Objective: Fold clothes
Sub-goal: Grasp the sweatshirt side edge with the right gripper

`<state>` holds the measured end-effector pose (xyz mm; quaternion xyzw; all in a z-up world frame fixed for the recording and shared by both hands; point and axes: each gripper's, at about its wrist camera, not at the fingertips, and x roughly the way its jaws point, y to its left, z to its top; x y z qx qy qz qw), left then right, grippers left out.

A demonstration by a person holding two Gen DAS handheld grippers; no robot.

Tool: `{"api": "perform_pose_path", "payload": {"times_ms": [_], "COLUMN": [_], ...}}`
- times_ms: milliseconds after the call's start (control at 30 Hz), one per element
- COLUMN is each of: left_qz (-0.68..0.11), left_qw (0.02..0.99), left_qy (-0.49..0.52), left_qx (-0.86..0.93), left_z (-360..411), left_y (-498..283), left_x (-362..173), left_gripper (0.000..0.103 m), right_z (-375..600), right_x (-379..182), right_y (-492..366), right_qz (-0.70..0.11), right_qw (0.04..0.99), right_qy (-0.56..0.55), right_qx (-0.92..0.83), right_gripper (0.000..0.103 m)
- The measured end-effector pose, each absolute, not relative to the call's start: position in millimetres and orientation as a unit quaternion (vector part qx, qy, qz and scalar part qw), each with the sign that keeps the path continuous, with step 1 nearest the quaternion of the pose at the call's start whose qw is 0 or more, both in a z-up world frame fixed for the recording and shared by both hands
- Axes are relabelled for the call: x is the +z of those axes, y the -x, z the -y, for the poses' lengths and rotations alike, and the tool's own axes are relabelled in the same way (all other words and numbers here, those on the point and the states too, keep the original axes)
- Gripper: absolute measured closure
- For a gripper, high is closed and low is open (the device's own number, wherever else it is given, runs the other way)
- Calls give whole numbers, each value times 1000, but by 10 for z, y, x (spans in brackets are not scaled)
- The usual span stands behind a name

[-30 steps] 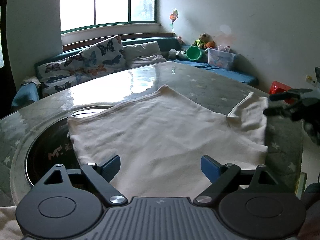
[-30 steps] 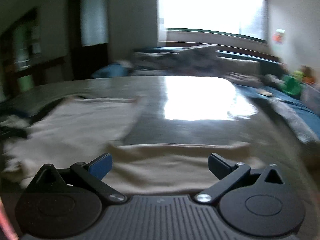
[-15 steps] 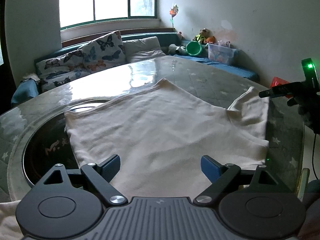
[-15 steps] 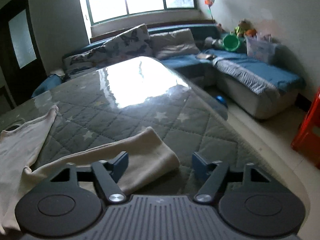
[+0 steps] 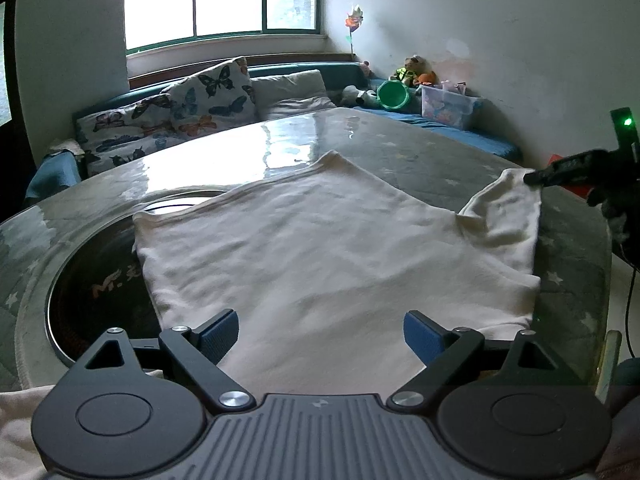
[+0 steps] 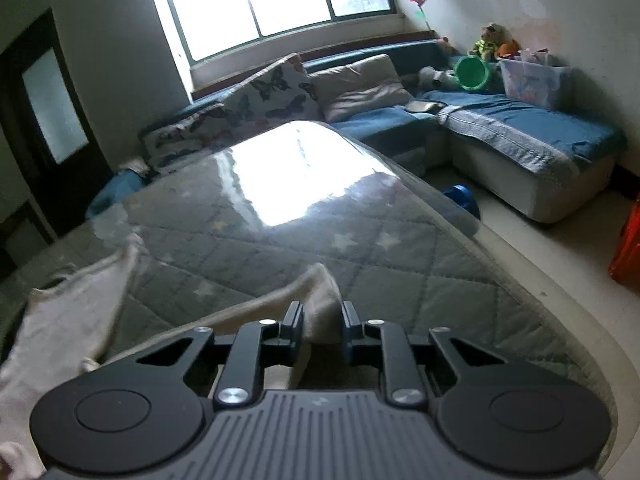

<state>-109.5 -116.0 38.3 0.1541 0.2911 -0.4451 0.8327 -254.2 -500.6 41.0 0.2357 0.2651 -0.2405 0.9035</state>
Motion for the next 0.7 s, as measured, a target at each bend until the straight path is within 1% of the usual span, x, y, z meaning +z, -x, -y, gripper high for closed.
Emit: {"api": "perform_pose_path", "payload": {"times_ms": [200, 367, 433, 600, 700], "left_qz": [-290, -288, -286, -285, -286], "left_qw": [833, 832, 833, 834, 836], "left_qy": [-150, -145, -142, -135, -130], "left_qx": [-447, -451, -452, -453, -451], "left_z": [1156, 1141, 1121, 1068, 1037], "left_y": [1107, 1125, 1133, 1159, 1173], "left_x": [378, 371, 374, 372, 361], "left_gripper": [11, 11, 11, 11, 11], "right_z": [4821, 4581, 4450, 4012, 3720], "right_x": [810, 1129, 1238, 1421, 1405], "right_y": [2502, 2302, 2171, 1781, 1545], "right_qz": [-226, -203, -197, -198, -210], "right_qw": [924, 937, 940, 944, 941], "right_qy": [-256, -272, -275, -260, -246], "right_qx": [-170, -82, -44, 50, 98], "right_gripper": [86, 86, 88, 89, 89]}}
